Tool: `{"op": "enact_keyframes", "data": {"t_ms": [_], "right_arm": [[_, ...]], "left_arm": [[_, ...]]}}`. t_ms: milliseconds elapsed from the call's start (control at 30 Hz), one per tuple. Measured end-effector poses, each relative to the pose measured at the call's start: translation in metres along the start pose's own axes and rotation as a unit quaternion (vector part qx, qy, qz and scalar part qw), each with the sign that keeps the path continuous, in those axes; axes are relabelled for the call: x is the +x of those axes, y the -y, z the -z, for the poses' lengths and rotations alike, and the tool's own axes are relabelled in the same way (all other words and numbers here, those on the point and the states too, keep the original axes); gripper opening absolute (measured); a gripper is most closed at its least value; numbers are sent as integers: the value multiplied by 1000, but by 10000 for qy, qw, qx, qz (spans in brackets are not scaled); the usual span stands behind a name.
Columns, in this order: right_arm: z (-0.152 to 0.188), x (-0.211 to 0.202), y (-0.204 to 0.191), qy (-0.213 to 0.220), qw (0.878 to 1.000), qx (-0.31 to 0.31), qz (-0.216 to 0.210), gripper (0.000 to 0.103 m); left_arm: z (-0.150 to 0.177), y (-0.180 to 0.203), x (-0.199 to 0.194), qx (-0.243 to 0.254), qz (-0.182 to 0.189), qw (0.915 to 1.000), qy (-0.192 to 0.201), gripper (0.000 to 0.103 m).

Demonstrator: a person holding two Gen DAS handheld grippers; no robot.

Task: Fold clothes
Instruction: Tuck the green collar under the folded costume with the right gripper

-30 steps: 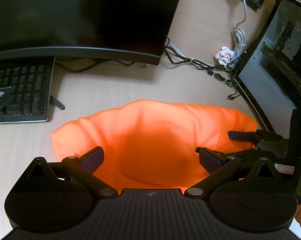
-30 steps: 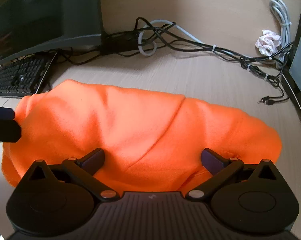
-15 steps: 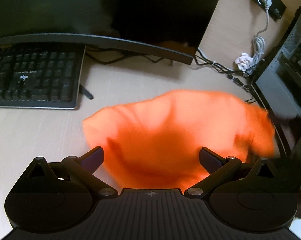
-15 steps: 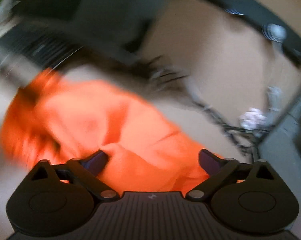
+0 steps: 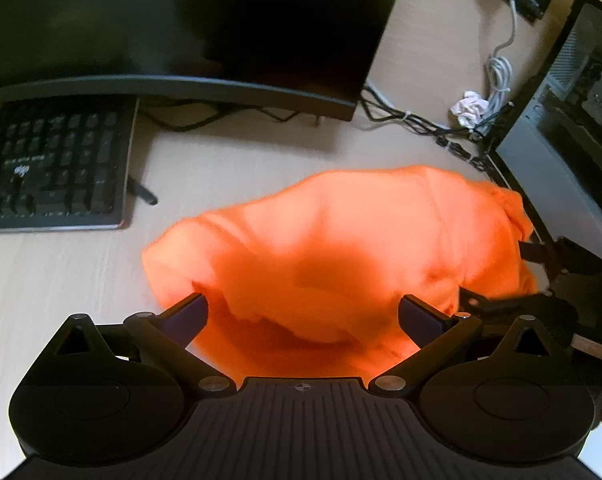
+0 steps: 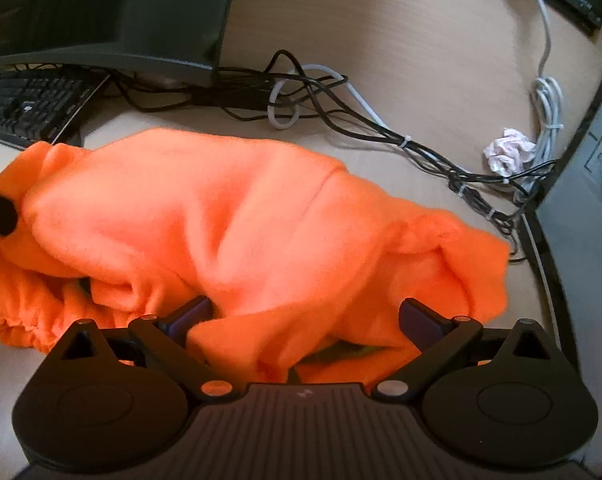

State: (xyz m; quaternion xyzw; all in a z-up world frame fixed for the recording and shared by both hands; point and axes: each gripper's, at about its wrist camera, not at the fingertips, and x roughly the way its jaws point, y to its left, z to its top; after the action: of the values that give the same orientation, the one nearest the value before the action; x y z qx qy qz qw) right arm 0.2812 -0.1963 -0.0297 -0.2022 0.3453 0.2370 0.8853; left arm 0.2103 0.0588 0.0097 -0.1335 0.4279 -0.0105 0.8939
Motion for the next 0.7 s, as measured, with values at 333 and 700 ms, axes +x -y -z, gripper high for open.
{"op": "enact_keyframes", "data": {"t_ms": [333,700], "right_arm": [[-7,-77,72,820,9885,1140,-557,103],[3,31,76,-316,9804,1882,-487,97]], "left_arm": [[-2,24,9,522,1620,9854,71,103],[10,4,33,75,1458,9875,-597,103]]}}
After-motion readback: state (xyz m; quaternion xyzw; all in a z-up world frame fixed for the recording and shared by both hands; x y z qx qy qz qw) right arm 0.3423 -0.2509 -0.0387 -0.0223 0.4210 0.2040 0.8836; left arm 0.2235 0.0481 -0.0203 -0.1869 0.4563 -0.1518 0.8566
